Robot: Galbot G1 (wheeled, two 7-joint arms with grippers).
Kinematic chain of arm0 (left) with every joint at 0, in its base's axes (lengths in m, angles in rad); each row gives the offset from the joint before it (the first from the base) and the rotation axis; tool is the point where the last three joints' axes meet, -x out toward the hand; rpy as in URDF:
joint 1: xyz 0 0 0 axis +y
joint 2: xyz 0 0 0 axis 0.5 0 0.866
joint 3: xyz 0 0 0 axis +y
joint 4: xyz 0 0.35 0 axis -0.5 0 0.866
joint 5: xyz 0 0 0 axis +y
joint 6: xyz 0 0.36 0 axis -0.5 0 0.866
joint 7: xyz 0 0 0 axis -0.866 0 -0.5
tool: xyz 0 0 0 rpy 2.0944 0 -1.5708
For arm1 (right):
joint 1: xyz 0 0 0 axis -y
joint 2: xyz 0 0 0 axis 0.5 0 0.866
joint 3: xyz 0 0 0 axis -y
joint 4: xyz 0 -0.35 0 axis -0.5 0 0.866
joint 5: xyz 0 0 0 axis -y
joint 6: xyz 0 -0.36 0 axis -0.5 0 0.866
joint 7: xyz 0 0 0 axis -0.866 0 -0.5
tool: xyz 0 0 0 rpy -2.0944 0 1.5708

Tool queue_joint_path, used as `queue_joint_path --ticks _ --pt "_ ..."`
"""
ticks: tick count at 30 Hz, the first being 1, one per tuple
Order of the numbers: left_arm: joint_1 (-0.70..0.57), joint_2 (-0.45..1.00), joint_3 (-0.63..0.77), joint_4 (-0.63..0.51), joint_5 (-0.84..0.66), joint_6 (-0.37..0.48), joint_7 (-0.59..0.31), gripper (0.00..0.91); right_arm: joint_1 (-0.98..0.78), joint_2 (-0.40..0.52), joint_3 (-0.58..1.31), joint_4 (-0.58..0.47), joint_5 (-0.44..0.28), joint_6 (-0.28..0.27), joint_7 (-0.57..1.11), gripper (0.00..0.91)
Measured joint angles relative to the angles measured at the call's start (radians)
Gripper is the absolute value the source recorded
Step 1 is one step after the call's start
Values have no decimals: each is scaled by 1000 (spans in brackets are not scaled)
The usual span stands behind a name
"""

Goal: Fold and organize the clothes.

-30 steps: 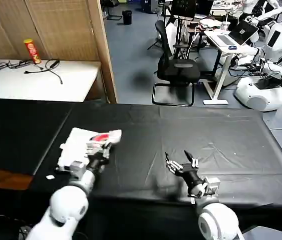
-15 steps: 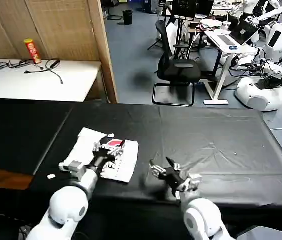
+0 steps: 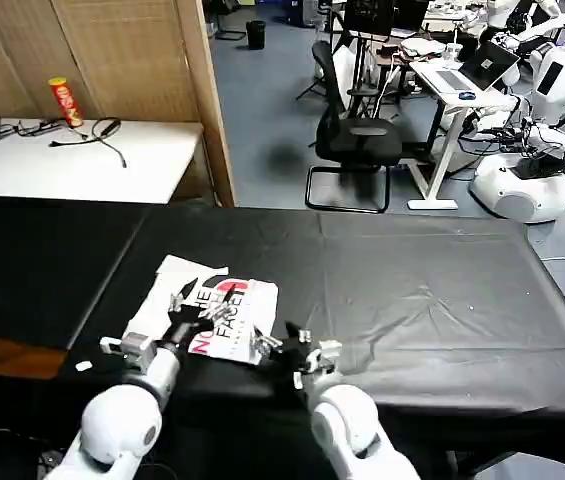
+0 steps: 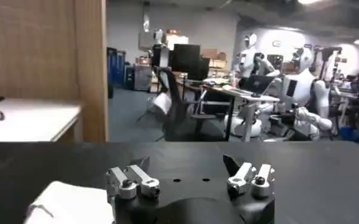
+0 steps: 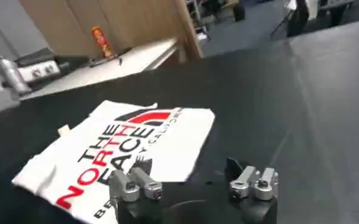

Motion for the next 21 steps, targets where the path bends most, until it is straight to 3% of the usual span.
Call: queue_joint_path --ticks 1,4,11,16,17,18,21 --pt "5 4 -7 -3 -1 -1 0 878 3 6 -2 -7 -3 0 0 98" --pt "16 15 -26 -11 -3 -6 -1 878 3 14 -4 -11 -17 1 -1 0" --pt "23 21 -53 -6 -5 -20 -3 878 -11 -13 30 26 -20 -7 3 0" --pt "27 22 -62 9 -2 -35 -3 878 -5 -94 97 71 4 -30 -8 0" --pt "28 22 -65 13 -1 -38 -2 878 -7 -111 111 77 15 -36 -8 302" --pt "31 22 -68 16 -1 -40 -1 878 -11 -132 126 87 27 -45 -7 878" --pt "41 25 -79 24 -5 -64 4 878 -28 -179 160 116 26 -65 -2 878"
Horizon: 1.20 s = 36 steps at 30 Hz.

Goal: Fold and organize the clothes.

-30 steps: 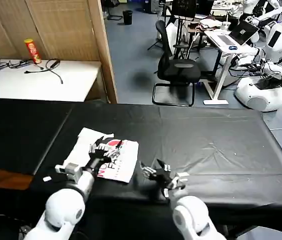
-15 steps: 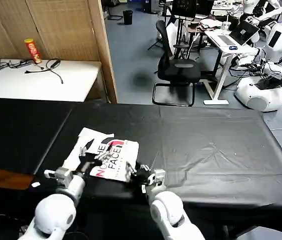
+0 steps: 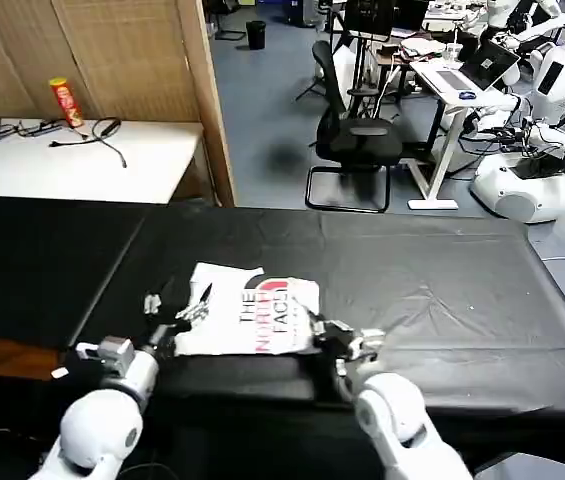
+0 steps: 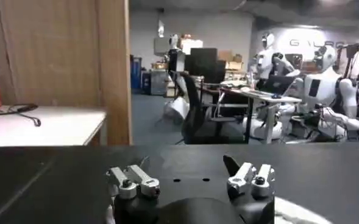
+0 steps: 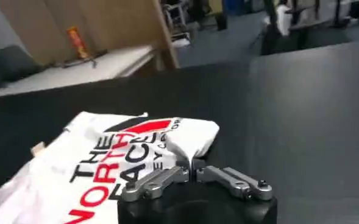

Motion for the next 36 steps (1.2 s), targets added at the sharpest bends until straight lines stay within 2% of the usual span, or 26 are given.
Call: queue_joint_path --ticks 3,9,12,16,23,28,33,36 --pt "16 8 -12 11 4 -42 5 878 -29 -23 20 35 -45 2 3 878" --pt "44 11 -10 29 29 -78 10 878 -103 -39 56 106 -129 70 7 878" --pt "56 9 2 34 58 -97 7 878 -149 -40 63 136 -195 129 2 878" --pt "78 7 14 23 64 -89 -5 878 -223 -32 77 171 -235 213 14 878" --pt "160 21 3 -38 50 -57 -34 878 -409 -21 111 205 -358 433 30 878" --pt "238 22 -17 -90 52 -57 -36 878 -539 -24 132 225 -408 575 68 878" --pt "312 14 -35 -136 56 -64 -50 878 -651 -15 154 256 -446 639 137 878" --pt "358 7 -40 -153 61 -69 -53 878 -716 -10 158 279 -452 652 164 878"
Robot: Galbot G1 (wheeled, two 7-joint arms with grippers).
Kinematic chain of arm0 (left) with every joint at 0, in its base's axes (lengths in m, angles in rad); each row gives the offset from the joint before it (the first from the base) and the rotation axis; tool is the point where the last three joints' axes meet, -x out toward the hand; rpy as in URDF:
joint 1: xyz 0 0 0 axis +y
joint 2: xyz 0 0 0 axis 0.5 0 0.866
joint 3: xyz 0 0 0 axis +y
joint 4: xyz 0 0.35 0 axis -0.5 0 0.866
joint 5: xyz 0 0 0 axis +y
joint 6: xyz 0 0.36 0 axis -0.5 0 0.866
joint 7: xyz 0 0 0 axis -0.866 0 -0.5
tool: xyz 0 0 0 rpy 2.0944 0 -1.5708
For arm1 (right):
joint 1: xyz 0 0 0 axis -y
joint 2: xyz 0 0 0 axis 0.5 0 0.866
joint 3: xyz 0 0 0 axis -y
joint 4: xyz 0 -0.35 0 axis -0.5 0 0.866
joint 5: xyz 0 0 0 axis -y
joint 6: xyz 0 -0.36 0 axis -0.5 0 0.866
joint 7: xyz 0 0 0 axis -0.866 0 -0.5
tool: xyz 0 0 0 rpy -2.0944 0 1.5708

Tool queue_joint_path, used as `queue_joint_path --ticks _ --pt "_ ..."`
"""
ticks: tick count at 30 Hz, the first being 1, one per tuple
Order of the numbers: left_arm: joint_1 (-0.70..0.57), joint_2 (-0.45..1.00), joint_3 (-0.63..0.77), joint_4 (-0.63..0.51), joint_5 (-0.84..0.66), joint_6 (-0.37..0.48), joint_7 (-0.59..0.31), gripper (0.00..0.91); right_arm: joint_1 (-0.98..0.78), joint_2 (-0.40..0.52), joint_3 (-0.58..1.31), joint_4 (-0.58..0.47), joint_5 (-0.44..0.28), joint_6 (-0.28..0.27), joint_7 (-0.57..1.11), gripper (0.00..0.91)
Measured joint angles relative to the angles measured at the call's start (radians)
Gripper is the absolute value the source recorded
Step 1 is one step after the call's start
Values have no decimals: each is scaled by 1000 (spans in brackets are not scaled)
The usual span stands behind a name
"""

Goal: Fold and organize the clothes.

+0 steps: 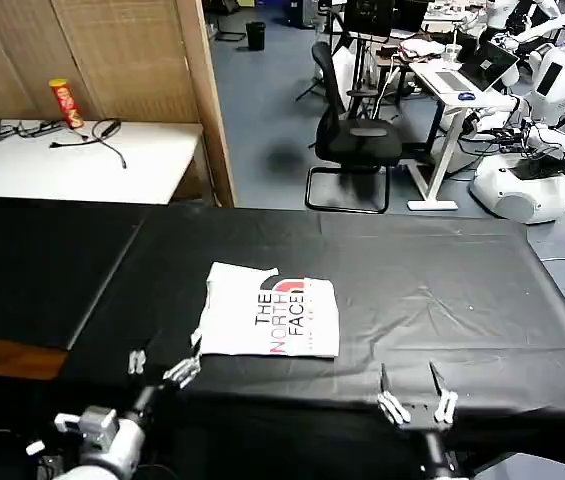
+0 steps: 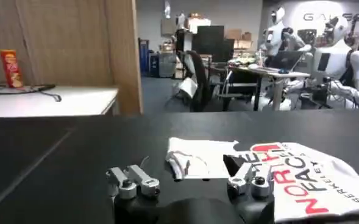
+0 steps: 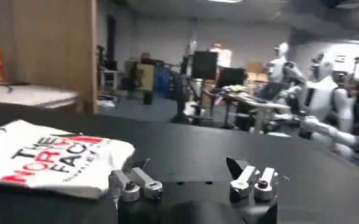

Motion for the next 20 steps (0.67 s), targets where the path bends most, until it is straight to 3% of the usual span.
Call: queue_joint_path --ticks 3,12,20 --pt "46 -4 -9 -15 10 10 -17 878 -62 1 -1 27 1 -1 28 878" --pt "132 12 -61 -58 -25 57 -23 878 -197 -4 -6 110 33 -72 71 878" --pt "164 17 -95 -60 -44 61 -13 878 -223 -4 -6 124 33 -72 71 878"
